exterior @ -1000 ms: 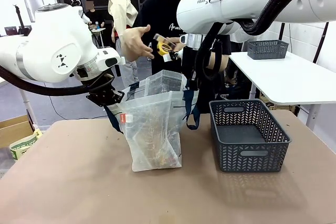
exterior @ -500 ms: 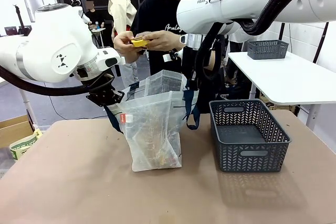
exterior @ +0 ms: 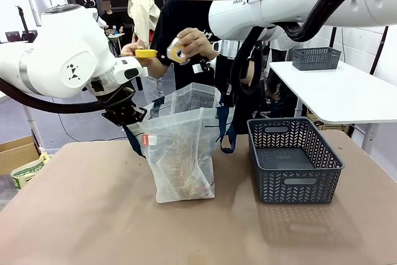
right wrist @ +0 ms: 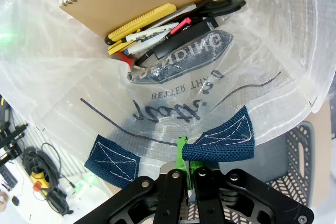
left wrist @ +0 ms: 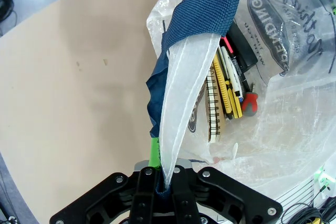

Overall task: Transfer purchased items from the store into the shopping bag.
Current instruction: Move the Reusable shopping bag to the right side of the table.

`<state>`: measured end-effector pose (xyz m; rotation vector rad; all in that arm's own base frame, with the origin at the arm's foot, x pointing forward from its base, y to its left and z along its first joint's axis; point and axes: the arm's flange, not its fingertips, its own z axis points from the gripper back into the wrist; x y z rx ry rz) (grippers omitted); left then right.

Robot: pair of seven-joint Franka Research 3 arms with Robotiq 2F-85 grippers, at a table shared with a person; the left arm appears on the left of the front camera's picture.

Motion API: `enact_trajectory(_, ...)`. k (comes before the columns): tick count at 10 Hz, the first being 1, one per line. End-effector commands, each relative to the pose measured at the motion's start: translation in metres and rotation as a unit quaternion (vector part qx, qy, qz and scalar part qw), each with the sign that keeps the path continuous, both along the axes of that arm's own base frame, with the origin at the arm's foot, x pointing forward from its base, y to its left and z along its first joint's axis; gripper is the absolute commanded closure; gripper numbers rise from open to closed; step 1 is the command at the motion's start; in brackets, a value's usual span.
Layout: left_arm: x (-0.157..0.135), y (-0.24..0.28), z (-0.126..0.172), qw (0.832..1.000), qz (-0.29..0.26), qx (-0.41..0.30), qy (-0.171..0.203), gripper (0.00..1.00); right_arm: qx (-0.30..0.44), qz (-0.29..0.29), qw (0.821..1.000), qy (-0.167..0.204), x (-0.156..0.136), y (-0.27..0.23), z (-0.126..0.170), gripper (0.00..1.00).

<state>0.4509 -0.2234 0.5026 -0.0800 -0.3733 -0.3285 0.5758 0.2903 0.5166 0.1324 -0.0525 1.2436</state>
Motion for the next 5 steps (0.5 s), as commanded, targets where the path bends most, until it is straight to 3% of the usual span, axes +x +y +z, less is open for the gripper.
enact_trajectory(1,0.0,0.0005,0.0008,1.0,-0.001,0.003,-0.003,1.0,-0.001,-0.002,1.0,0.001,0.0001,-0.0007,-0.0007,1.0)
enact_trajectory(5,0.0,0.0005,0.0008,1.0,-0.001,0.003,-0.003,1.0,-0.001,-0.002,1.0,0.001,0.0001,-0.0007,-0.0007,1.0)
